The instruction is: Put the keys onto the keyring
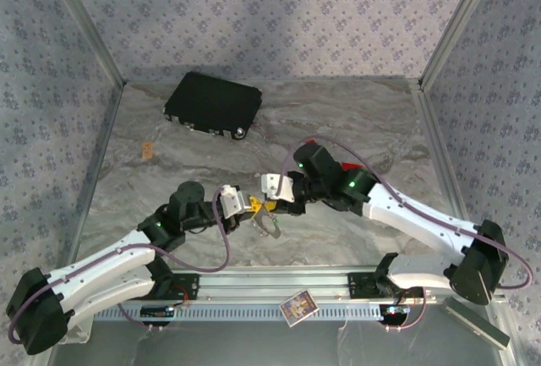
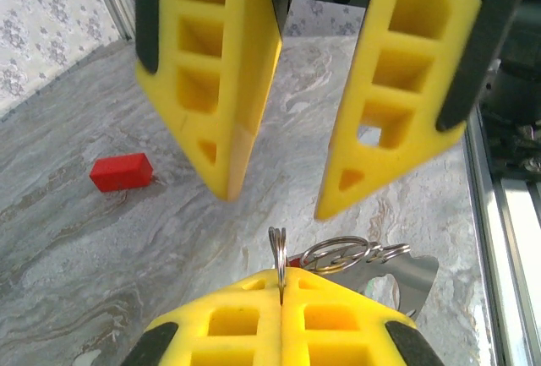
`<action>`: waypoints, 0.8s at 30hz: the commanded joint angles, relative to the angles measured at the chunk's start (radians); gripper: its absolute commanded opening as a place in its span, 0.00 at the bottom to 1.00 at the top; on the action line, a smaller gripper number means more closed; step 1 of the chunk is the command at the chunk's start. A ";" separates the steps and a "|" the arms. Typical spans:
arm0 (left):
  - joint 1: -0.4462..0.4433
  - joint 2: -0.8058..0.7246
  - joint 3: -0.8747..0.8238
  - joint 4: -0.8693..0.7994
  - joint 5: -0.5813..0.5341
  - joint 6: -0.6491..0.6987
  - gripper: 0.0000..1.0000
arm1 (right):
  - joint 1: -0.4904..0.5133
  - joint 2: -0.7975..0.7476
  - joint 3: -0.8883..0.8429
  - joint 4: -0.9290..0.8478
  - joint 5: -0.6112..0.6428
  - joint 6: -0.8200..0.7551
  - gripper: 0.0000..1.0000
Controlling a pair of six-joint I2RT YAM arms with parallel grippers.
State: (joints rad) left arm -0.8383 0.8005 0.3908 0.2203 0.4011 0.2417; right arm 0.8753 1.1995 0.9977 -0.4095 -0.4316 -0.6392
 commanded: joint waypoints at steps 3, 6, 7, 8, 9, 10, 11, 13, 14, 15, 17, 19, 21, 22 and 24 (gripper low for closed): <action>-0.005 0.004 -0.042 0.192 0.044 -0.067 0.00 | -0.022 -0.047 -0.076 0.134 -0.097 0.093 0.32; -0.005 0.001 -0.050 0.220 0.047 -0.076 0.00 | -0.031 -0.058 -0.116 0.174 -0.102 0.112 0.31; -0.005 -0.001 -0.052 0.221 0.049 -0.076 0.00 | -0.035 -0.059 -0.123 0.183 -0.105 0.117 0.31; -0.004 -0.004 -0.054 0.224 0.051 -0.076 0.00 | -0.040 -0.058 -0.128 0.186 -0.108 0.121 0.30; -0.004 -0.004 -0.054 0.223 0.052 -0.077 0.00 | -0.042 -0.058 -0.130 0.187 -0.114 0.123 0.29; -0.006 -0.006 -0.055 0.223 0.051 -0.078 0.00 | -0.044 -0.058 -0.134 0.191 -0.119 0.126 0.28; -0.005 -0.008 -0.057 0.226 0.052 -0.079 0.00 | -0.047 -0.058 -0.136 0.196 -0.123 0.127 0.27; -0.004 -0.006 -0.058 0.233 0.051 -0.082 0.00 | -0.049 -0.056 -0.140 0.203 -0.130 0.130 0.26; -0.005 -0.006 -0.058 0.236 0.053 -0.084 0.00 | -0.050 -0.053 -0.140 0.205 -0.131 0.130 0.25; -0.004 -0.005 -0.058 0.239 0.055 -0.084 0.00 | -0.050 -0.050 -0.139 0.205 -0.132 0.131 0.24; -0.004 -0.004 -0.059 0.244 0.060 -0.087 0.00 | -0.051 -0.042 -0.137 0.208 -0.136 0.131 0.22; -0.005 -0.003 -0.060 0.250 0.067 -0.090 0.00 | -0.051 -0.036 -0.133 0.210 -0.142 0.131 0.20; -0.005 -0.004 -0.061 0.257 0.068 -0.095 0.00 | -0.049 -0.031 -0.128 0.216 -0.150 0.132 0.17; -0.005 -0.003 -0.062 0.262 0.069 -0.095 0.00 | -0.050 -0.030 -0.127 0.216 -0.154 0.133 0.16; -0.005 -0.005 -0.063 0.264 0.068 -0.096 0.00 | -0.049 -0.025 -0.122 0.217 -0.160 0.131 0.15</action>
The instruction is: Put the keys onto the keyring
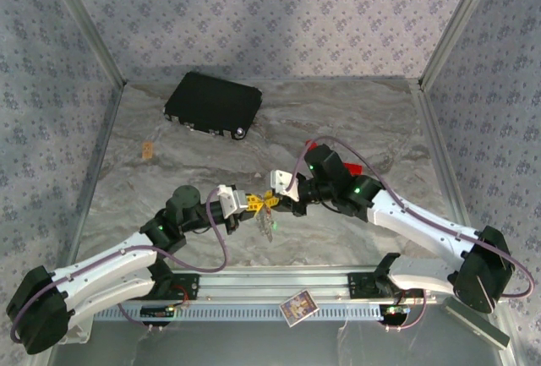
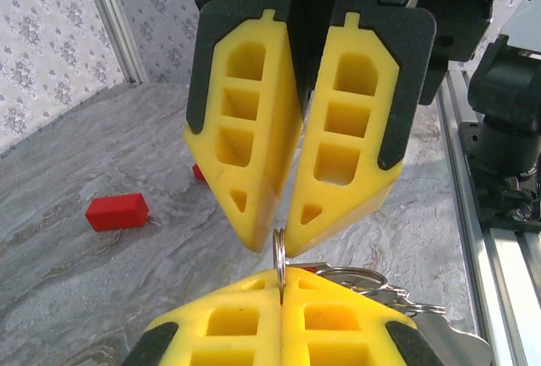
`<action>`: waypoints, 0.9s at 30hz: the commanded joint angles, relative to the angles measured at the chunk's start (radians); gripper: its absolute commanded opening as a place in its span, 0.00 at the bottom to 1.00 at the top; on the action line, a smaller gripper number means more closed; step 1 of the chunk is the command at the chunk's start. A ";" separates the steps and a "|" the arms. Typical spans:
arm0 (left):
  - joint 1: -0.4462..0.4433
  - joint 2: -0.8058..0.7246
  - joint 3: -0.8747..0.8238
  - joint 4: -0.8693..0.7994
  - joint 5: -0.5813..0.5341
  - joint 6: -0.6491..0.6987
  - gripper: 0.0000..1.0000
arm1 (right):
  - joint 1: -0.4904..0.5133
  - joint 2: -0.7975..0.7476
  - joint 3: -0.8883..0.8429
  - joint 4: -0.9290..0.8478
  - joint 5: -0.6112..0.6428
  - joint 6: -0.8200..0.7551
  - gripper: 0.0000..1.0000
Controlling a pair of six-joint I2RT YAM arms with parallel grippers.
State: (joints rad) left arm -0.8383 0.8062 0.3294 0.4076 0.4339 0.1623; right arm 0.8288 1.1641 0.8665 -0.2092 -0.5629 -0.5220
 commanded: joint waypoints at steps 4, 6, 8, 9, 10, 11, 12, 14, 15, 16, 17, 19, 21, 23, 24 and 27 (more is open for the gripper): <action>-0.004 -0.011 -0.005 0.085 0.035 -0.019 0.00 | -0.001 0.018 0.015 0.014 -0.040 0.010 0.10; -0.005 -0.009 -0.005 0.086 0.033 -0.019 0.00 | 0.001 0.023 0.023 0.006 -0.042 0.005 0.04; -0.005 -0.011 -0.003 0.082 0.025 -0.018 0.03 | 0.000 0.025 0.029 -0.003 -0.042 0.002 0.00; -0.004 -0.012 0.000 0.074 0.017 -0.017 0.07 | 0.000 0.025 0.034 -0.008 -0.040 -0.004 0.00; -0.005 -0.014 0.002 0.063 0.009 -0.014 0.12 | 0.000 0.025 0.039 -0.019 -0.036 -0.009 0.00; -0.005 -0.018 0.006 0.050 -0.001 -0.008 0.16 | 0.001 0.025 0.044 -0.031 -0.032 -0.017 0.00; -0.005 -0.022 0.012 0.025 -0.015 0.000 0.18 | 0.002 0.025 0.053 -0.048 -0.022 -0.027 0.00; -0.005 -0.030 0.031 -0.042 -0.044 0.021 0.19 | 0.004 0.026 0.070 -0.085 0.008 -0.050 0.00; -0.005 -0.034 0.045 -0.079 -0.059 0.028 0.19 | 0.007 0.029 0.082 -0.114 0.028 -0.067 0.00; -0.005 -0.036 0.063 -0.115 -0.065 0.032 0.19 | 0.012 0.033 0.096 -0.143 0.053 -0.082 0.00; -0.005 -0.036 0.078 -0.147 -0.063 0.038 0.20 | 0.016 0.040 0.110 -0.169 0.072 -0.097 0.00; -0.005 -0.033 0.106 -0.211 -0.062 0.056 0.20 | 0.025 0.056 0.138 -0.221 0.107 -0.129 0.00; -0.005 -0.023 0.126 -0.253 -0.062 0.069 0.20 | 0.030 0.065 0.156 -0.240 0.123 -0.143 0.00; -0.005 -0.013 0.139 -0.278 -0.061 0.078 0.20 | 0.037 0.070 0.167 -0.250 0.134 -0.152 0.00; -0.005 -0.005 0.144 -0.284 -0.061 0.079 0.20 | 0.043 0.073 0.173 -0.254 0.140 -0.157 0.00; -0.005 0.016 0.155 -0.289 -0.054 0.079 0.20 | 0.061 0.085 0.194 -0.273 0.159 -0.170 0.00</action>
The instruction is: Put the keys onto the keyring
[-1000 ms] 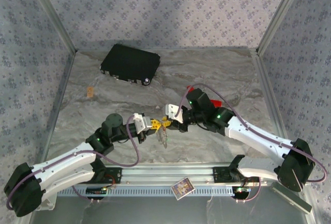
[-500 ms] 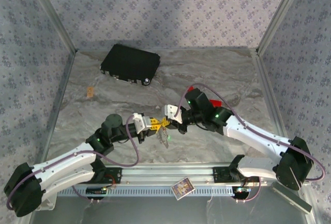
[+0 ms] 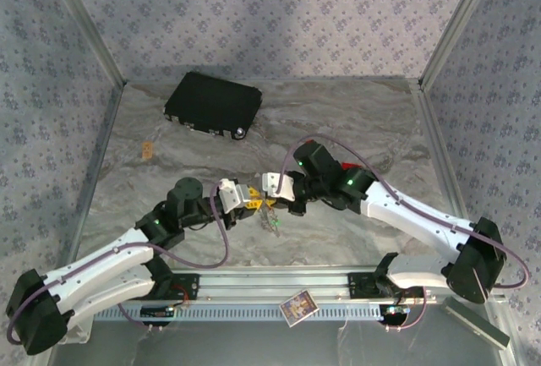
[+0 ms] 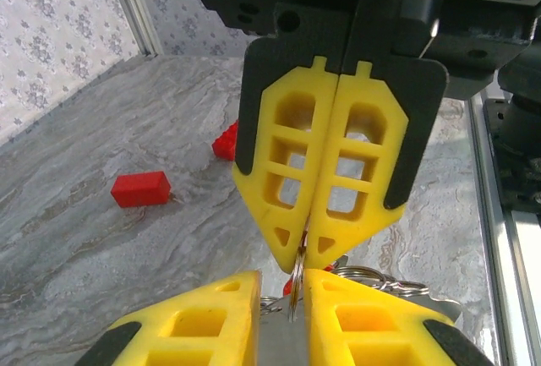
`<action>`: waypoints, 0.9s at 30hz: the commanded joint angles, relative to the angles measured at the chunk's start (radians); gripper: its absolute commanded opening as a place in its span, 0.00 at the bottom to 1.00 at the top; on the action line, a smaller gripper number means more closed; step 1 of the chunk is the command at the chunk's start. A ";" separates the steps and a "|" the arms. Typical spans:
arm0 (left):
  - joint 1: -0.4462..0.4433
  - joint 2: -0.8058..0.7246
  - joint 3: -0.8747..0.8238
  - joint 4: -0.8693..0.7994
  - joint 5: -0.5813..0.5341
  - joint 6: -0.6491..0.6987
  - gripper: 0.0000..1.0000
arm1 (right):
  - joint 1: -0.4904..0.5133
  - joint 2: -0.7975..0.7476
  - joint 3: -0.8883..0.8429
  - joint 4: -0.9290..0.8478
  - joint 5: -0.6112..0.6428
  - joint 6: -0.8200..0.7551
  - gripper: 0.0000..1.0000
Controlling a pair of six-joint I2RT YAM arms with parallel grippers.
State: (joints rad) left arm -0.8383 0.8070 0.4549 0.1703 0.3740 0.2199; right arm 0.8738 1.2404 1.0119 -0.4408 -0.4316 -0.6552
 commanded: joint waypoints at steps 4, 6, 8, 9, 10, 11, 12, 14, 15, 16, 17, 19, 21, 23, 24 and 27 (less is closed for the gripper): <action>-0.005 0.032 0.037 -0.047 0.014 0.022 0.19 | 0.027 0.021 0.066 -0.048 0.033 -0.046 0.00; -0.005 0.033 0.037 -0.045 0.016 0.023 0.19 | 0.030 0.027 0.072 -0.050 0.033 -0.049 0.00; -0.005 0.032 0.037 -0.043 0.017 0.024 0.18 | 0.035 0.032 0.078 -0.052 0.034 -0.052 0.00; -0.005 0.029 0.037 -0.042 0.018 0.026 0.17 | 0.037 0.036 0.081 -0.053 0.036 -0.053 0.00; -0.005 0.028 0.037 -0.040 0.018 0.027 0.15 | 0.042 0.039 0.085 -0.056 0.039 -0.056 0.00; -0.004 0.027 0.038 -0.038 0.019 0.028 0.13 | 0.044 0.043 0.086 -0.058 0.043 -0.055 0.00; -0.005 0.025 0.037 -0.035 0.020 0.029 0.11 | 0.047 0.046 0.087 -0.058 0.046 -0.056 0.00; -0.005 0.019 0.034 -0.027 0.023 0.031 0.07 | 0.048 0.046 0.088 -0.058 0.047 -0.055 0.00; -0.005 0.016 0.031 -0.024 0.025 0.032 0.04 | 0.047 0.046 0.086 -0.057 0.047 -0.053 0.00; -0.005 0.014 0.029 -0.019 0.025 0.032 0.01 | 0.045 0.043 0.083 -0.055 0.042 -0.049 0.03; -0.005 0.010 0.026 -0.016 0.027 0.032 0.00 | 0.038 0.035 0.076 -0.049 0.035 -0.039 0.08; -0.005 0.002 0.014 -0.001 0.029 0.031 0.00 | 0.020 0.012 0.055 -0.028 0.009 -0.017 0.18; -0.005 -0.004 -0.001 0.023 0.034 0.026 0.00 | -0.004 -0.010 0.026 0.003 -0.018 0.010 0.25; -0.005 -0.009 -0.018 0.049 0.040 0.018 0.00 | -0.017 -0.022 0.007 0.014 -0.028 0.029 0.29; -0.005 -0.009 -0.025 0.063 0.042 0.014 0.00 | -0.019 -0.024 0.001 0.013 -0.028 0.035 0.29; -0.005 -0.012 -0.049 0.115 0.049 0.002 0.00 | -0.021 -0.021 -0.016 0.017 -0.035 0.056 0.29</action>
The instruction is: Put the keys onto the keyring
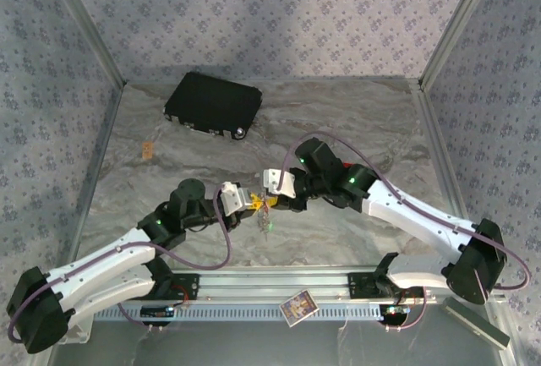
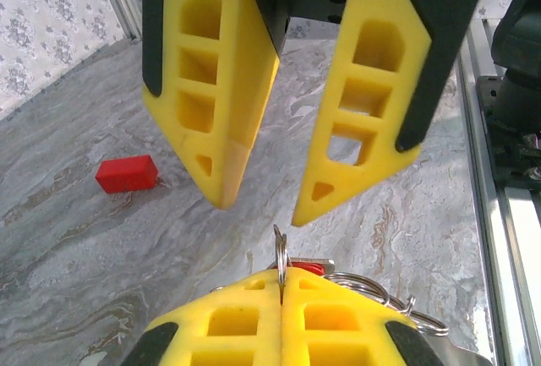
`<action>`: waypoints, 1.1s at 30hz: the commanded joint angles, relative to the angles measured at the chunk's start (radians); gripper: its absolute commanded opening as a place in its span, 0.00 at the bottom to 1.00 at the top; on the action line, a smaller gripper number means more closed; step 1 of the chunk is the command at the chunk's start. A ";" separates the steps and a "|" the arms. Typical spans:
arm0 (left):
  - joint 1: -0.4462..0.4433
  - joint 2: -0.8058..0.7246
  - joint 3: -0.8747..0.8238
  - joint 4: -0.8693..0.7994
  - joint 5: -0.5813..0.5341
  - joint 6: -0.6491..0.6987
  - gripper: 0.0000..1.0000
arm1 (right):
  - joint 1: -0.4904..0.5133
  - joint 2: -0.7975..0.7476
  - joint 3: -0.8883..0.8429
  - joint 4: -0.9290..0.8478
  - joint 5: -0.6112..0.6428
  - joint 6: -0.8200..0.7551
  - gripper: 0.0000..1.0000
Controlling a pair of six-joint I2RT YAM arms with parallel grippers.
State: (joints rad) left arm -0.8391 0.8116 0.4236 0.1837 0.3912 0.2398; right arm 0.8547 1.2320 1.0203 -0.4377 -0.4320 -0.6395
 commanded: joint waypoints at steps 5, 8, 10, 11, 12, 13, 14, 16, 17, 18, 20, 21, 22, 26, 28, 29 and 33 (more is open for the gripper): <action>-0.005 -0.015 -0.033 0.129 0.038 -0.023 0.00 | -0.002 -0.023 -0.042 0.025 -0.025 0.050 0.26; -0.005 -0.018 -0.036 0.129 0.041 -0.023 0.00 | -0.005 -0.020 -0.041 0.013 -0.015 0.048 0.21; -0.004 -0.020 -0.037 0.130 0.041 -0.025 0.00 | -0.006 -0.019 -0.043 0.008 -0.012 0.046 0.18; -0.005 -0.020 -0.036 0.130 0.041 -0.027 0.00 | -0.007 -0.019 -0.043 0.006 -0.011 0.046 0.16; -0.004 -0.021 -0.036 0.129 0.041 -0.026 0.00 | -0.008 -0.017 -0.044 0.005 -0.012 0.047 0.14; -0.004 -0.021 -0.036 0.127 0.041 -0.026 0.00 | -0.008 -0.018 -0.045 0.008 -0.015 0.048 0.11; -0.005 -0.023 -0.034 0.128 0.041 -0.026 0.00 | -0.007 -0.019 -0.045 0.007 -0.017 0.050 0.09; -0.004 -0.025 -0.036 0.128 0.043 -0.026 0.00 | -0.008 -0.019 -0.046 0.007 -0.018 0.051 0.05; -0.005 -0.026 -0.036 0.125 0.043 -0.027 0.00 | -0.007 -0.017 -0.046 0.007 -0.015 0.051 0.04; -0.005 -0.028 -0.036 0.125 0.044 -0.027 0.00 | -0.008 -0.016 -0.046 0.008 -0.013 0.050 0.03; -0.005 -0.028 -0.034 0.125 0.044 -0.026 0.00 | -0.007 -0.008 -0.046 0.008 -0.002 0.049 0.02; -0.005 -0.027 -0.034 0.125 0.045 -0.026 0.00 | -0.006 0.000 -0.044 0.008 0.003 0.050 0.01; -0.003 -0.027 -0.033 0.126 0.046 -0.027 0.00 | -0.004 0.009 -0.041 0.007 0.004 0.049 0.01; -0.005 -0.028 -0.034 0.128 0.050 -0.026 0.00 | 0.001 0.029 -0.042 0.022 -0.008 0.055 0.01; -0.005 -0.030 -0.031 0.128 0.051 -0.025 0.00 | -0.001 0.029 -0.046 0.032 -0.014 0.060 0.01; -0.004 -0.030 -0.032 0.127 0.051 -0.023 0.00 | -0.002 0.028 -0.049 0.037 -0.017 0.063 0.01; -0.005 -0.027 -0.037 0.137 0.056 -0.026 0.00 | -0.002 0.024 -0.053 0.040 -0.017 0.067 0.08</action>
State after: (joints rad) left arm -0.8391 0.8047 0.3889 0.2440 0.4084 0.2230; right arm 0.8551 1.2594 0.9768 -0.4141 -0.4412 -0.5900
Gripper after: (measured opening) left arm 0.046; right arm 0.065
